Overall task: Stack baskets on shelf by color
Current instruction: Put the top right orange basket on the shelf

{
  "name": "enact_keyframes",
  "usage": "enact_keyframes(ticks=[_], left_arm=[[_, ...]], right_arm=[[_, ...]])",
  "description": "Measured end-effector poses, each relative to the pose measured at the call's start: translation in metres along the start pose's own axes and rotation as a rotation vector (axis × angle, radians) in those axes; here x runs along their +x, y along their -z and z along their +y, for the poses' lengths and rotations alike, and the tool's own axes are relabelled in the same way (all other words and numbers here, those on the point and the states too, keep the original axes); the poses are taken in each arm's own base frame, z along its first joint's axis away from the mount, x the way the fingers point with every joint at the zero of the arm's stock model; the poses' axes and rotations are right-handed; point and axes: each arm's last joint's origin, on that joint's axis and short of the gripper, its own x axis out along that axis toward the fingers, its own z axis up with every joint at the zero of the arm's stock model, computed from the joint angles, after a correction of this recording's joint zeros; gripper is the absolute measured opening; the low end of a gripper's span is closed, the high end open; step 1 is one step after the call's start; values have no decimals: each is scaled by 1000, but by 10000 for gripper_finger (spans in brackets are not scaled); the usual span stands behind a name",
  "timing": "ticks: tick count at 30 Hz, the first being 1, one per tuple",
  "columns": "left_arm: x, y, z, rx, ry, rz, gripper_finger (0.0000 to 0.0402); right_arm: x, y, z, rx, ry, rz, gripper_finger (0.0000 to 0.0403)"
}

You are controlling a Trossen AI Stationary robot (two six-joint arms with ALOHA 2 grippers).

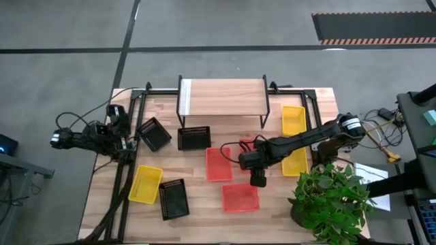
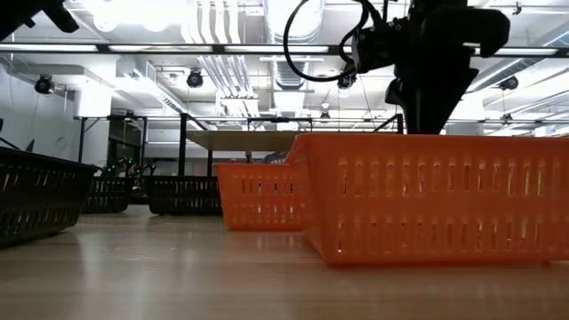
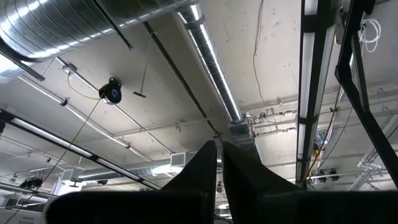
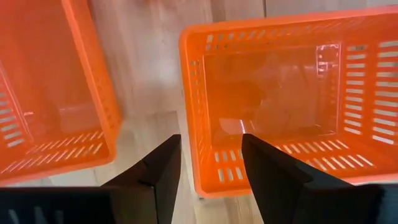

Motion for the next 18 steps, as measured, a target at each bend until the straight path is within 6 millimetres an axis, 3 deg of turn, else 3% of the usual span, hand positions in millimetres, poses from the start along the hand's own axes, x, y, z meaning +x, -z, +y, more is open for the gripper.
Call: enact_keyframes(ticks=[18], left_arm=[[-1, 1, 0, 0, 0, 6, 8]], right_arm=[[7, -1, 12, 16, 18, -102, 160]])
